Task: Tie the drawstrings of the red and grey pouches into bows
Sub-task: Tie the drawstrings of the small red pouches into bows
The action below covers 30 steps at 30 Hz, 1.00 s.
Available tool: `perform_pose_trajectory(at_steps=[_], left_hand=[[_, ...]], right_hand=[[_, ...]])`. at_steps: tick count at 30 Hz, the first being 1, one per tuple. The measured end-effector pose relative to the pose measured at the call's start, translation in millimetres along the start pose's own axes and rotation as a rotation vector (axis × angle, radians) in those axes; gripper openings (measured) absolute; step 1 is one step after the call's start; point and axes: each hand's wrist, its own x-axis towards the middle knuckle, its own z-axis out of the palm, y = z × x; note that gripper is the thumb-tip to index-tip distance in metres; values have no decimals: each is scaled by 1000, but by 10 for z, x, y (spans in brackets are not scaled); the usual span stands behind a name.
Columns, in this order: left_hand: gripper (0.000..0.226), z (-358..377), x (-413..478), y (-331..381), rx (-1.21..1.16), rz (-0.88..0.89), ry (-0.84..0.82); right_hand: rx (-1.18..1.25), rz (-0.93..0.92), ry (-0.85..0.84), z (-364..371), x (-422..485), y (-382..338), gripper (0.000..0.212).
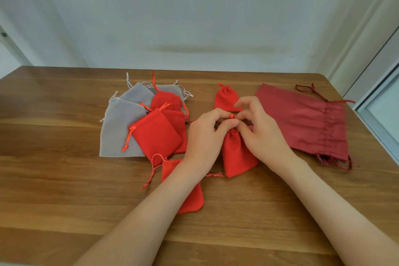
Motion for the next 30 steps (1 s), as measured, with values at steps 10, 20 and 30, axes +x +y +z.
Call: perform_pose_trajectory(at_steps=[10, 20, 30], left_hand=[[11, 28, 21, -3, -131, -50, 40], [7, 38, 17, -48, 56, 124, 38], [18, -10, 95, -68, -343, -258, -135]], right_hand=[[54, 135, 34, 12, 28, -38, 14], [259, 368, -29, -55, 57, 8, 12], [56, 179, 60, -49, 49, -51, 13]])
